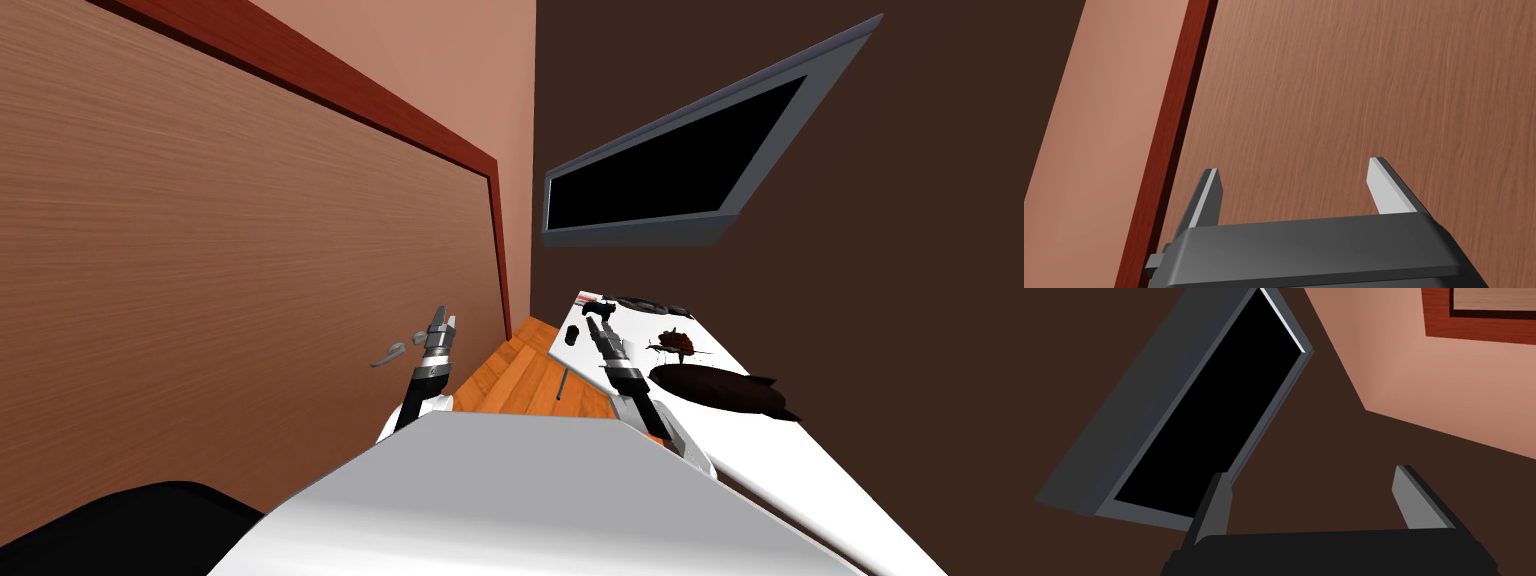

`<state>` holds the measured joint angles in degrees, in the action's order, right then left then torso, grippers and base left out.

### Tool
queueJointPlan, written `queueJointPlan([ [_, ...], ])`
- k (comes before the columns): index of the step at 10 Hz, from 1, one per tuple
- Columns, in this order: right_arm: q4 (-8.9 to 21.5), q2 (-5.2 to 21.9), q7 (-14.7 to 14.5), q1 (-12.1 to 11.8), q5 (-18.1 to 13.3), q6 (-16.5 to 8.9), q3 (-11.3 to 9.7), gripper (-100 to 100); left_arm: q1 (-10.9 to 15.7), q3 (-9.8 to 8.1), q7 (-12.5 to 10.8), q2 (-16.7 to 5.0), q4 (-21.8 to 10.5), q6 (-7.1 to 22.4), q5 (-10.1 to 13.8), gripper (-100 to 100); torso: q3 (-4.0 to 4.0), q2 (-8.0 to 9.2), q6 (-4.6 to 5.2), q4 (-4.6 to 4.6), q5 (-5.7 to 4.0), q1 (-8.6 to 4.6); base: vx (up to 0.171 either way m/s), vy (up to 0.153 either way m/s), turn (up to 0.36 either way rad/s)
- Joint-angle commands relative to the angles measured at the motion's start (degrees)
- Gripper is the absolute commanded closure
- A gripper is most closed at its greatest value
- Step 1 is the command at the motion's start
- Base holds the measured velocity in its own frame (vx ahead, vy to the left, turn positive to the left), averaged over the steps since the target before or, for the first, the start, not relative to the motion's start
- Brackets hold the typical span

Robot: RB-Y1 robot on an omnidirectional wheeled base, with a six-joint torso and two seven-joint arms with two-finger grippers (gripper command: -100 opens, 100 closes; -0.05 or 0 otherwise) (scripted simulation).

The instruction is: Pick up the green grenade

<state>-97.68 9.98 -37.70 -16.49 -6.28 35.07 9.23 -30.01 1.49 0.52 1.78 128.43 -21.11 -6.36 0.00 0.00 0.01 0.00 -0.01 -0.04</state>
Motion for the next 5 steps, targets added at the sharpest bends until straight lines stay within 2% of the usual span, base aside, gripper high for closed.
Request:
queueJointPlan([
  [1,1.8,0.1,-1.3,0.4,-0.5,0.2,0.1,-100,0.0,0.00,0.0,0.0,0.0,0.0,0.0,0,0.00,0.00,0.00,0.00,0.00,0.00,-0.004,-0.005,0.009],
  [3,6.2,0.6,-5.0,2.5,-2.3,1.6,0.7,-100,0.0,0.00,0.0,0.0,0.0,0.0,0.0,0,0.00,0.00,0.00,0.00,0.00,0.01,-0.006,-0.007,0.019],
  [4,7.9,0.6,-5.9,2.5,-2.3,1.6,0.7,-100,0.0,0.00,0.0,0.0,0.0,0.0,0.0,0,0.00,0.00,0.00,0.00,0.00,0.00,-0.004,-0.007,0.006],
  [5,9.3,0.7,-8.0,3.5,-3.2,2.2,1.0,-100,0.0,0.00,0.0,0.0,0.0,0.0,0.0,0,0.00,0.01,0.01,0.00,0.00,0.01,-0.003,-0.004,0.010],
])
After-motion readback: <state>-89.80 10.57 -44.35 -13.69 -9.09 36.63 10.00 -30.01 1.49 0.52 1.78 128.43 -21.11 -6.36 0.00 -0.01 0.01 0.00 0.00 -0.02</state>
